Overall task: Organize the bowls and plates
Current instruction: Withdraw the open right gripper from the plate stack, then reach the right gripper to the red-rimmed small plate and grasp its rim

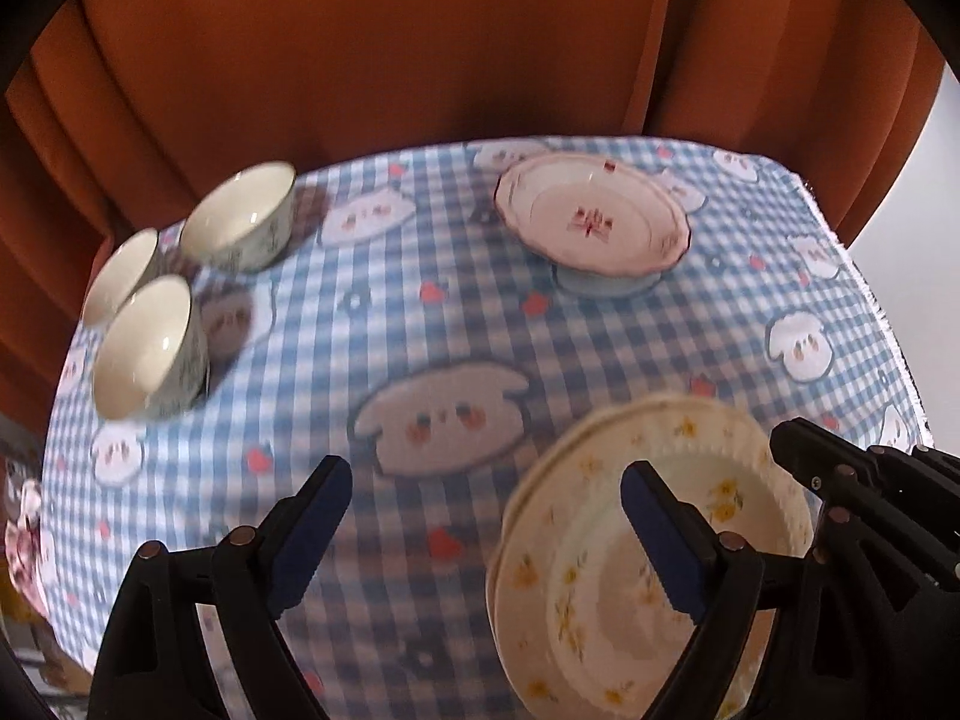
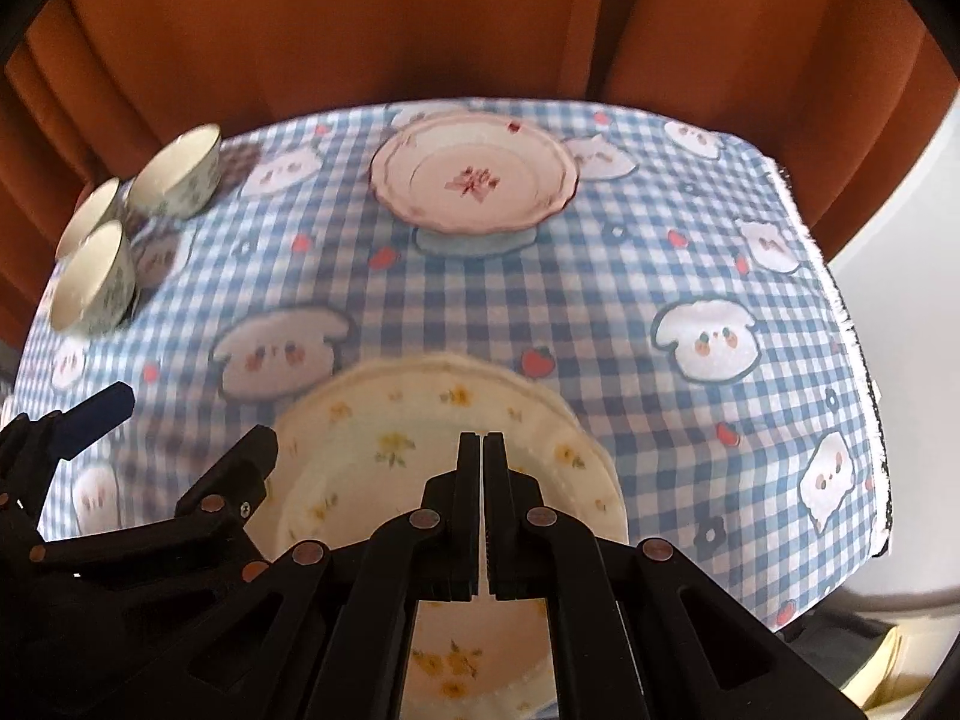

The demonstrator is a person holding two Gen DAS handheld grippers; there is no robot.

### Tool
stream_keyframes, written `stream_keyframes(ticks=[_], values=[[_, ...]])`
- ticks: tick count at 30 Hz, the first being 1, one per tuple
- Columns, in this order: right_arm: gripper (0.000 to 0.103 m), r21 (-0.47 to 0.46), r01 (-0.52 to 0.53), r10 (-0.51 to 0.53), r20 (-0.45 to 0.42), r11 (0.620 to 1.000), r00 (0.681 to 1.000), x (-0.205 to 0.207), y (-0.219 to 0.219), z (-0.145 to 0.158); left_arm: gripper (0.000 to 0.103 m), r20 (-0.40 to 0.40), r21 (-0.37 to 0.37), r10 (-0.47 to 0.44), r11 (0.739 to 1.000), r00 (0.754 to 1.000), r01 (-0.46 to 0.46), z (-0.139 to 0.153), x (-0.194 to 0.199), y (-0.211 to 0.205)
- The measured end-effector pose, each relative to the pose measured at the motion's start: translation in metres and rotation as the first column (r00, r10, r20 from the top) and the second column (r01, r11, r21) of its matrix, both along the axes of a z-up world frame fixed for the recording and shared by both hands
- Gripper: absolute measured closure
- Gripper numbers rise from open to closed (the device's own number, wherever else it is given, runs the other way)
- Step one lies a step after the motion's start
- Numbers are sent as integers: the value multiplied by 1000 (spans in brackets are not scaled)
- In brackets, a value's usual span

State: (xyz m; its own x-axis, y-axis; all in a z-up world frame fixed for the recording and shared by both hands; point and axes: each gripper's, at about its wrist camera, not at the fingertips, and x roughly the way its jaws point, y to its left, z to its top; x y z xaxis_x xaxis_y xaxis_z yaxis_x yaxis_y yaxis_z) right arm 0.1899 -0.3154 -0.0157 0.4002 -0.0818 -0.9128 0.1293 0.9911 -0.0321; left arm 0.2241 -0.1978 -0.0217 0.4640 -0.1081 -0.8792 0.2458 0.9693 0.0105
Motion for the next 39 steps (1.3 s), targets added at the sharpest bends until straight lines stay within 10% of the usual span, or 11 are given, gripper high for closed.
stream_keyframes(ticks=[10, 12, 14, 15, 39], values=[[91, 29, 15, -16, 37, 999, 999, 44, -22, 13, 3, 24, -3, 63, 998, 998, -63, 3, 36, -13], [80, 42, 14, -15, 42, 999, 999, 53, -32, 13, 1, 19, 11, 77, 997, 997, -77, -1, 43, -18], [28, 68, 6, -11, 70, 998, 997, 61, -44, 15, 1, 14, 12, 98, 995, 995, -98, -3, 49, -24], [22, 79, 2, -9, 90, 997, 996, 63, -47, 16, 1, 10, 5, 110, 994, 994, -110, -3, 52, -27], [14, 100, -84, 70, 136, 991, 988, 215, -106, -26, 7, 106, 58, 215, 973, 971, -222, -20, 184, -97]])
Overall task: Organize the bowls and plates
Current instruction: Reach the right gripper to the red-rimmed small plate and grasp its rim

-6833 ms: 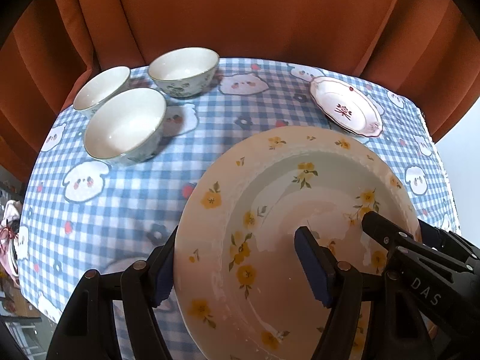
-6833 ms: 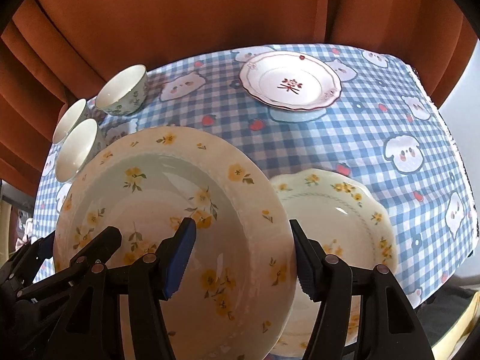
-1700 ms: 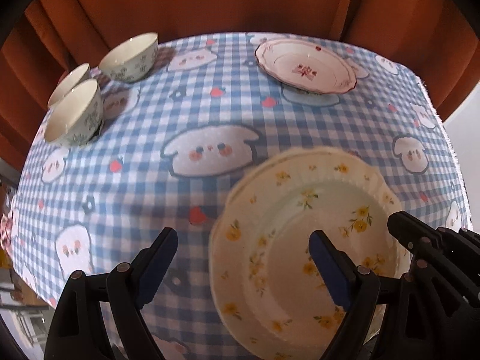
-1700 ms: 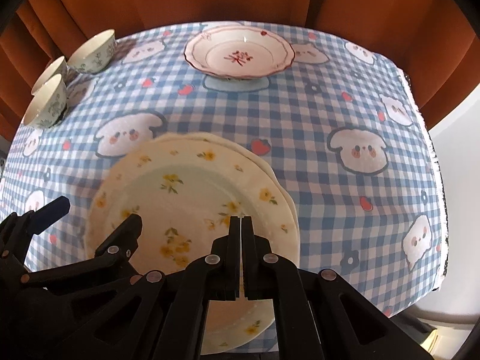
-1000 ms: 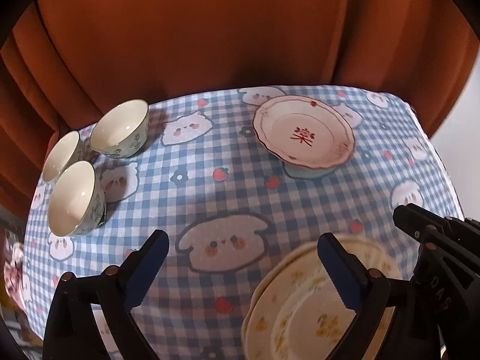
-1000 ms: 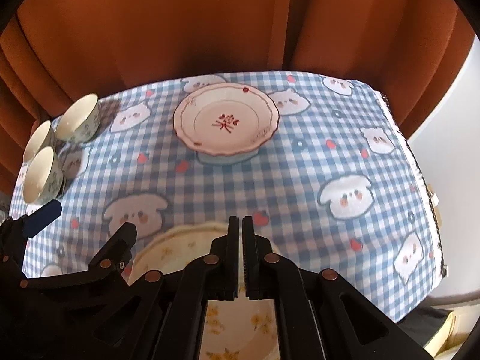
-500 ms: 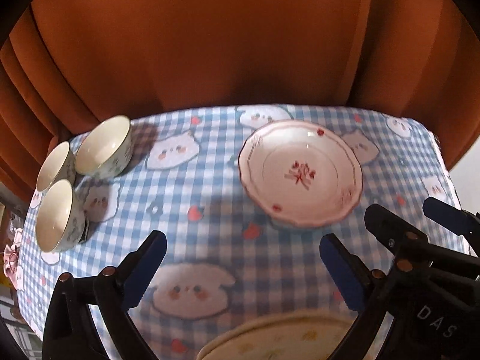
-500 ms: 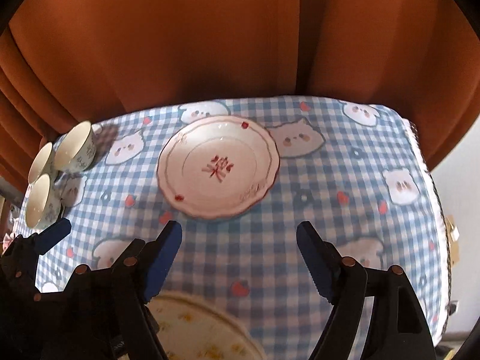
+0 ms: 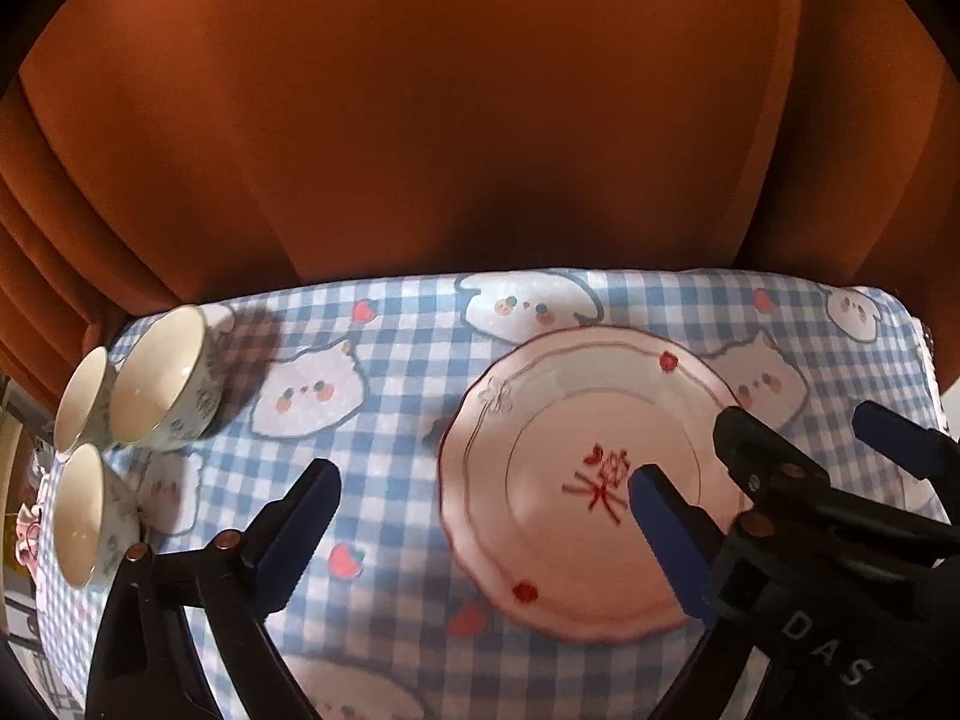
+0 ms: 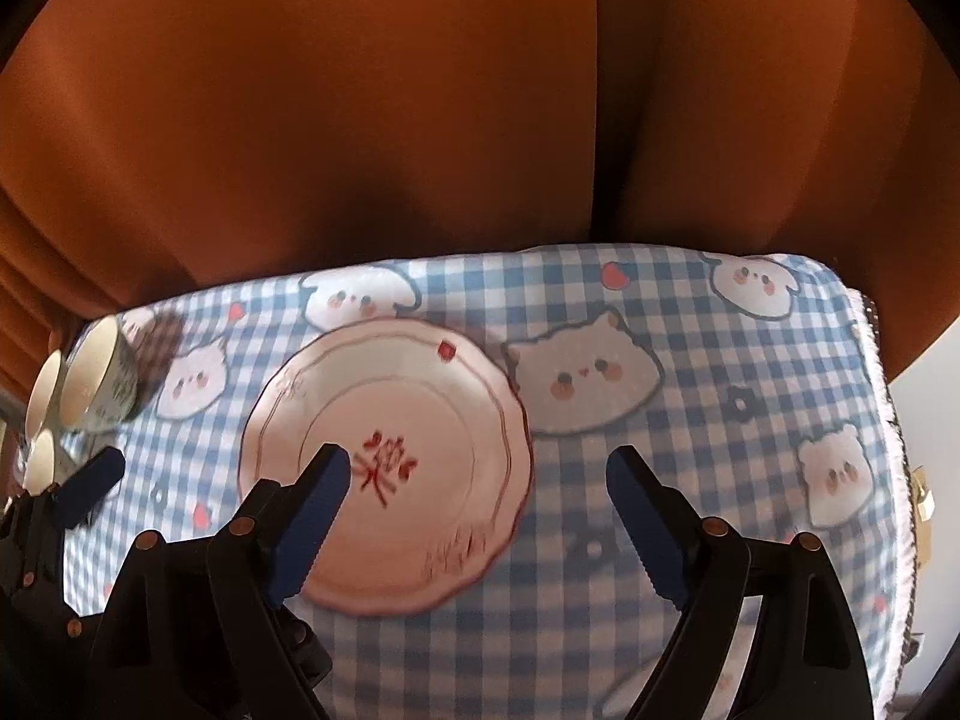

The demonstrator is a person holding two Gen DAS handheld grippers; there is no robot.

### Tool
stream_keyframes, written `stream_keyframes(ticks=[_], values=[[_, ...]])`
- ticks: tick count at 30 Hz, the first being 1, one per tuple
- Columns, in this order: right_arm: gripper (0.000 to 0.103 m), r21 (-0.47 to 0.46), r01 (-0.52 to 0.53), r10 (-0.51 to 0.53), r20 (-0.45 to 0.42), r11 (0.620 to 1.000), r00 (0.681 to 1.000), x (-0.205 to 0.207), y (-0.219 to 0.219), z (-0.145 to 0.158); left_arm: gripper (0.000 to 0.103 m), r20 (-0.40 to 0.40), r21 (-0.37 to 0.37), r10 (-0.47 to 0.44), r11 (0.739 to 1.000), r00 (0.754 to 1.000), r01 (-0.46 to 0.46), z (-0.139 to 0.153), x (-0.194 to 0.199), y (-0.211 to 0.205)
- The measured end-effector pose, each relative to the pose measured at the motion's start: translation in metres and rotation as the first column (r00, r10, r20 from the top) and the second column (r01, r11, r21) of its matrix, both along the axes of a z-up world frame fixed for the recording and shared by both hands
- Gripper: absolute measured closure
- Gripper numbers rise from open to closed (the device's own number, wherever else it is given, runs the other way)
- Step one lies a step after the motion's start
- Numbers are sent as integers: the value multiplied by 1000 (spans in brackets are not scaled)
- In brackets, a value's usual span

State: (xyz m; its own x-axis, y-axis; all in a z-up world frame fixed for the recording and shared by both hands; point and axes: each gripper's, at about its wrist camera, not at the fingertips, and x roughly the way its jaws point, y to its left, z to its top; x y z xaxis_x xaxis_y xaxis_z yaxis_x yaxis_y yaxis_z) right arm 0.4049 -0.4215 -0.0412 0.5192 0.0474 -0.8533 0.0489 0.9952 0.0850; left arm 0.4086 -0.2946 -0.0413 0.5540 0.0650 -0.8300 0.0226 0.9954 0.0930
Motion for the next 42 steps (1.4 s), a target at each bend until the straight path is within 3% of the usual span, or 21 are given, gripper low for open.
stream_keyframes(ticks=[8, 19, 22, 26, 33, 42], values=[[14, -8, -12, 11, -42, 1000, 999, 41, 0, -35, 17, -52, -9, 9, 1000, 999, -9, -36, 36, -2], [14, -13, -39, 37, -112, 999, 993, 53, 6, -71, 24, -129, -45, -1, 999, 992, -5, -76, 50, -2], [16, 8, -38, 39, -119, 999, 992, 53, 6, -74, 25, -120, -57, -1, 998, 993, -6, -77, 50, -1], [30, 47, -38, 44, -144, 998, 989, 53, 10, -74, 26, -117, -67, -14, 998, 993, 6, -78, 49, 1], [29, 13, -47, 49, -165, 999, 985, 41, 25, -69, 26, -156, -101, -19, 995, 988, 3, -78, 34, 19], [29, 42, -73, 79, -188, 996, 979, 9, 47, -68, 27, -199, -96, 17, 995, 980, -37, -79, 1, 44]])
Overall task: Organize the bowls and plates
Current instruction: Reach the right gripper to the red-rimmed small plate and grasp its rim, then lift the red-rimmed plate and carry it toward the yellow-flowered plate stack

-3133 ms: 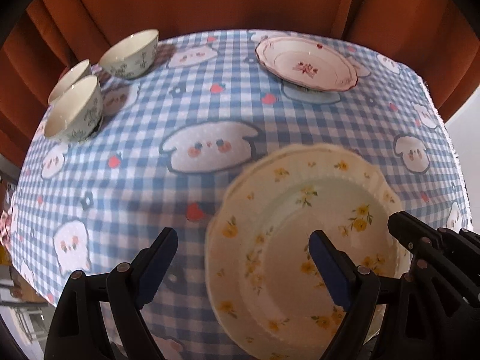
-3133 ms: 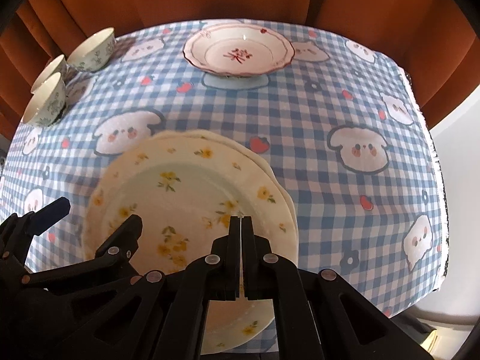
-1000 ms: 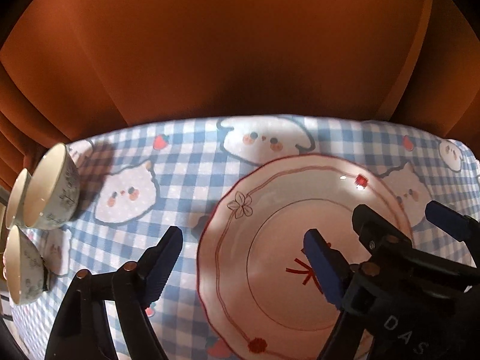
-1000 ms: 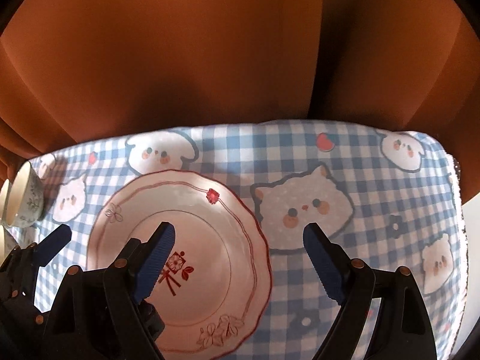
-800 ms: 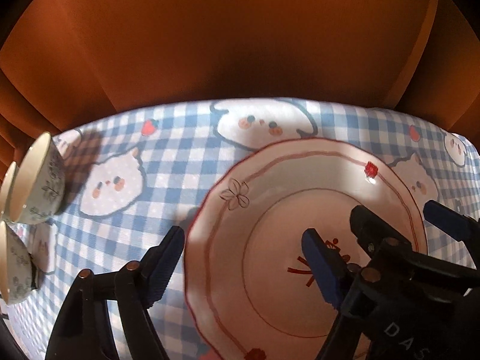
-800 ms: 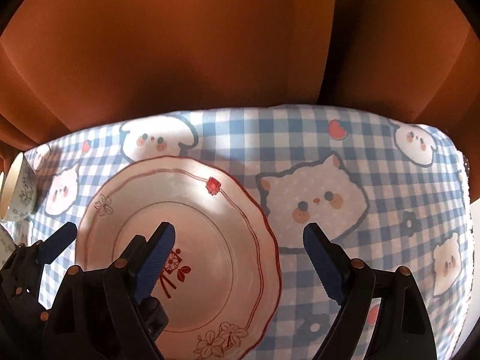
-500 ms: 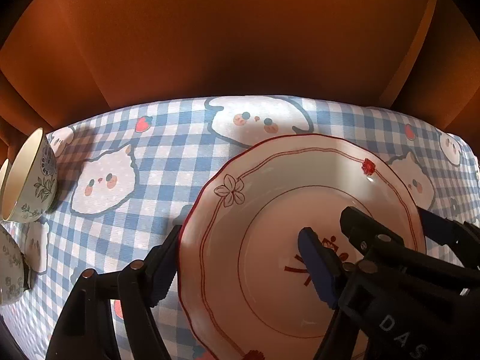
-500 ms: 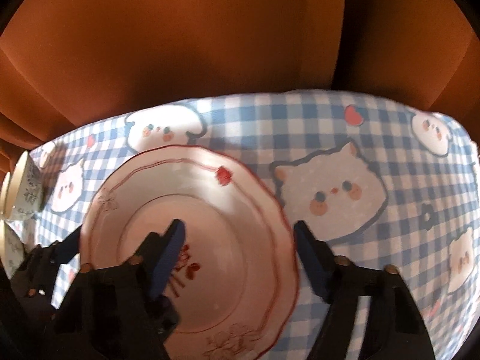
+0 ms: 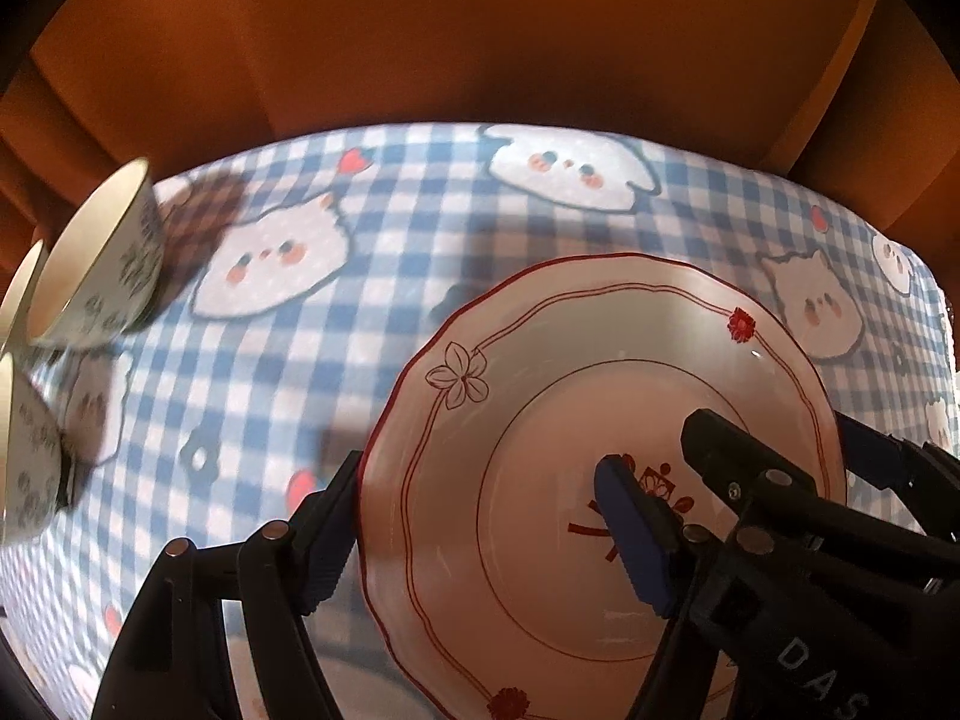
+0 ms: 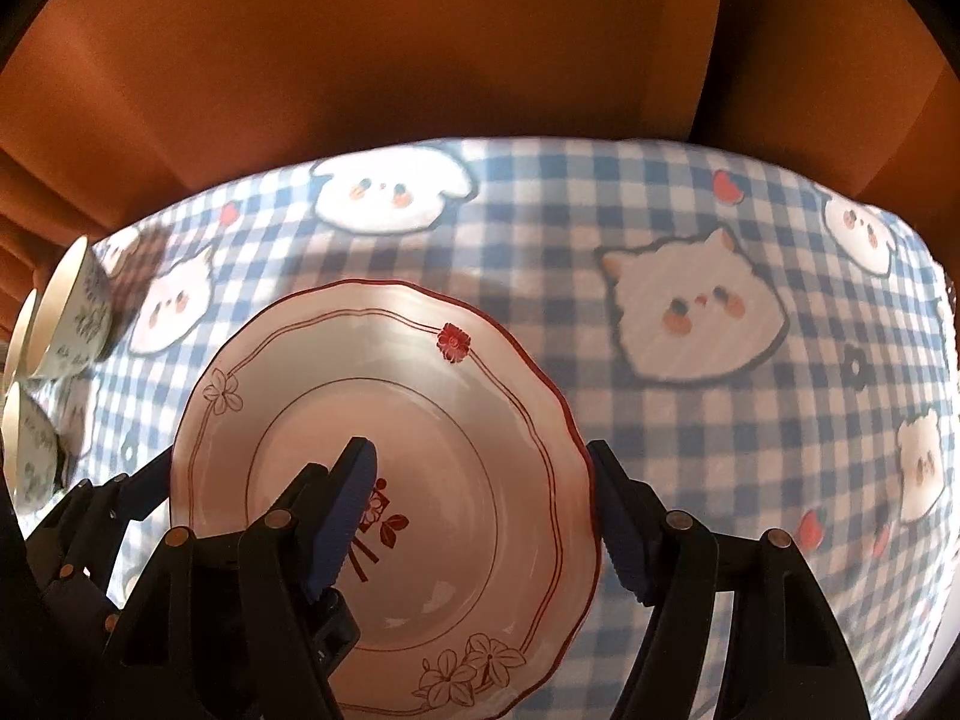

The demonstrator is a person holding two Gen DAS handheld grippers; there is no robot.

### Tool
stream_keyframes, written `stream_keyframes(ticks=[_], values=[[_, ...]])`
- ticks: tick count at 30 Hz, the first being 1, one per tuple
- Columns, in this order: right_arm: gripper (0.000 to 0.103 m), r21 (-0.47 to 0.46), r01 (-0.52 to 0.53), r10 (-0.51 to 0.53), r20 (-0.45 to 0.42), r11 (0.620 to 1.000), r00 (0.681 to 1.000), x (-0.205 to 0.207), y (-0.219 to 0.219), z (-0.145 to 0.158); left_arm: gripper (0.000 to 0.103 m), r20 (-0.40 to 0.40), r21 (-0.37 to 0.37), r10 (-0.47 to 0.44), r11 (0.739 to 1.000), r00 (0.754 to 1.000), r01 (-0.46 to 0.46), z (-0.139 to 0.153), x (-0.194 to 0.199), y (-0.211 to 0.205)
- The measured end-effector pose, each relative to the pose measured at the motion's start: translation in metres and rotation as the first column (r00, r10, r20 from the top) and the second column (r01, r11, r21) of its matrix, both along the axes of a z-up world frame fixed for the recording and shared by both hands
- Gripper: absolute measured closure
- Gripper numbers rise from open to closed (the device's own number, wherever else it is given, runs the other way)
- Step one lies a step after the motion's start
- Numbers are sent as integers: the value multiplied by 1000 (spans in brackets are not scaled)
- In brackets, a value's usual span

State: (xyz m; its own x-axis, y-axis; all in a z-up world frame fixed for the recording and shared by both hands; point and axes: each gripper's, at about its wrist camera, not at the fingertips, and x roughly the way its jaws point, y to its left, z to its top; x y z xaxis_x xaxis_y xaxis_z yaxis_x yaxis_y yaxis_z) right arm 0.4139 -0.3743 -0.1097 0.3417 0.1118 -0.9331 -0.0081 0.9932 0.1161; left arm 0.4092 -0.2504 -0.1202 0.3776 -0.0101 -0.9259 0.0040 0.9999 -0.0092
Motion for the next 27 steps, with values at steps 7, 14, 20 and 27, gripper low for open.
stream_keyframes(ticks=[7, 14, 20, 27], values=[[30, 18, -4, 4, -6, 1000, 1000, -9, 2, -3, 27, -1, -2, -12, 1000, 1000, 12, -1, -12, 4], [46, 2, 20, -20, 21, 1000, 1000, -19, -9, 5, 30, -5, -26, 27, 999, 1000, -27, 0, -26, 12], [50, 1, 1, -1, 9, 1000, 1000, -21, -10, -3, 32, 7, 30, -3, 1000, 1000, 2, 4, -31, 1], [50, -1, 11, -11, -3, 1000, 1000, -20, -9, -1, 33, -7, 30, 1, 1000, 1000, -1, 9, -33, -4]])
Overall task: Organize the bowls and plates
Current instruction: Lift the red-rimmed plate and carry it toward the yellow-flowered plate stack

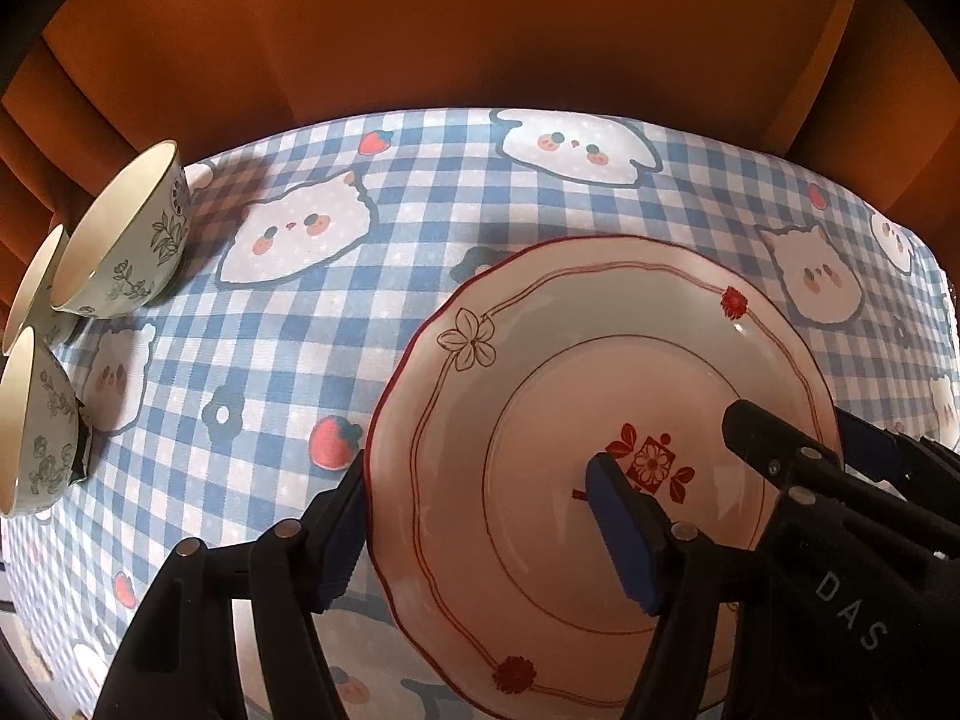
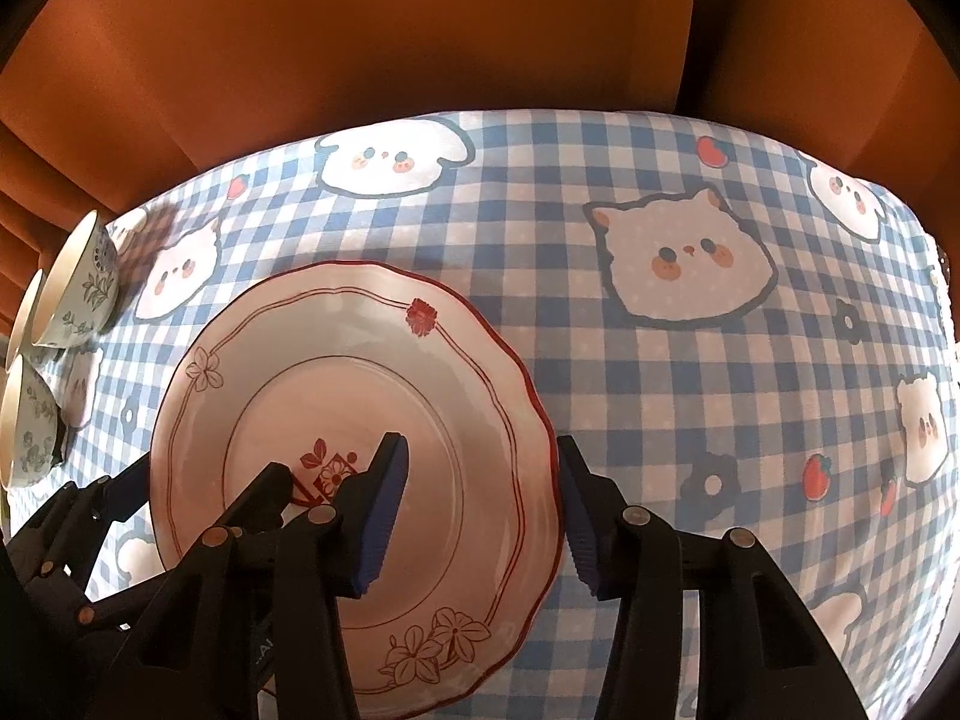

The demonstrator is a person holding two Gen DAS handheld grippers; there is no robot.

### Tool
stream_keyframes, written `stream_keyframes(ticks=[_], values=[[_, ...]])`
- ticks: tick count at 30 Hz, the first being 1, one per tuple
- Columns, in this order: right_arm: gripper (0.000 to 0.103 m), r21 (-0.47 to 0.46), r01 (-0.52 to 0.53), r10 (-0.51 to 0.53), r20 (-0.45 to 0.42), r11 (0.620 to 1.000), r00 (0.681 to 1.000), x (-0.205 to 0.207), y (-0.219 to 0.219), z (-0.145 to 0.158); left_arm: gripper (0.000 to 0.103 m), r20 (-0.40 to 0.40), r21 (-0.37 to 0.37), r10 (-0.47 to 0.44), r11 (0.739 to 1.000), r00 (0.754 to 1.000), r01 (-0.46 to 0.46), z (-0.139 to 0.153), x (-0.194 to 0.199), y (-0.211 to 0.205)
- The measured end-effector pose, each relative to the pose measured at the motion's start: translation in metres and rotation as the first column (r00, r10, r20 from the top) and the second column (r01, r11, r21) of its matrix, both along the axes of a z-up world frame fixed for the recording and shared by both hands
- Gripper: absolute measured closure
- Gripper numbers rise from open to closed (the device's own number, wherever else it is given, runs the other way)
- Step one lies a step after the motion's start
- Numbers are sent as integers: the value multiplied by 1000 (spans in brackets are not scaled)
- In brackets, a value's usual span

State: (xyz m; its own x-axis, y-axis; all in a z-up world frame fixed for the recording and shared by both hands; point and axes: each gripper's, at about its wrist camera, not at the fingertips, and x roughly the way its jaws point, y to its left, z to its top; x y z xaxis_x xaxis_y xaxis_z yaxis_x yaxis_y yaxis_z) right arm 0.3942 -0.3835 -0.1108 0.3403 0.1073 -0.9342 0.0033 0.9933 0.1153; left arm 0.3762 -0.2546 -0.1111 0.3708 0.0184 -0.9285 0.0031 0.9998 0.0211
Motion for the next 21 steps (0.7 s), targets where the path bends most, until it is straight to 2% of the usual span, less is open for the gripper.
stream_keyframes(ticks=[10, 21], values=[[50, -11, 7, -6, 62, 1000, 998, -4, -3, 36, 34, 75, 22, -19, 1000, 997, 18, 38, 0, -5], [49, -25, 51, -47, 135, 998, 990, -41, 4, 89, 34, 154, 4, -82, 997, 985, 82, 87, -34, 5]])
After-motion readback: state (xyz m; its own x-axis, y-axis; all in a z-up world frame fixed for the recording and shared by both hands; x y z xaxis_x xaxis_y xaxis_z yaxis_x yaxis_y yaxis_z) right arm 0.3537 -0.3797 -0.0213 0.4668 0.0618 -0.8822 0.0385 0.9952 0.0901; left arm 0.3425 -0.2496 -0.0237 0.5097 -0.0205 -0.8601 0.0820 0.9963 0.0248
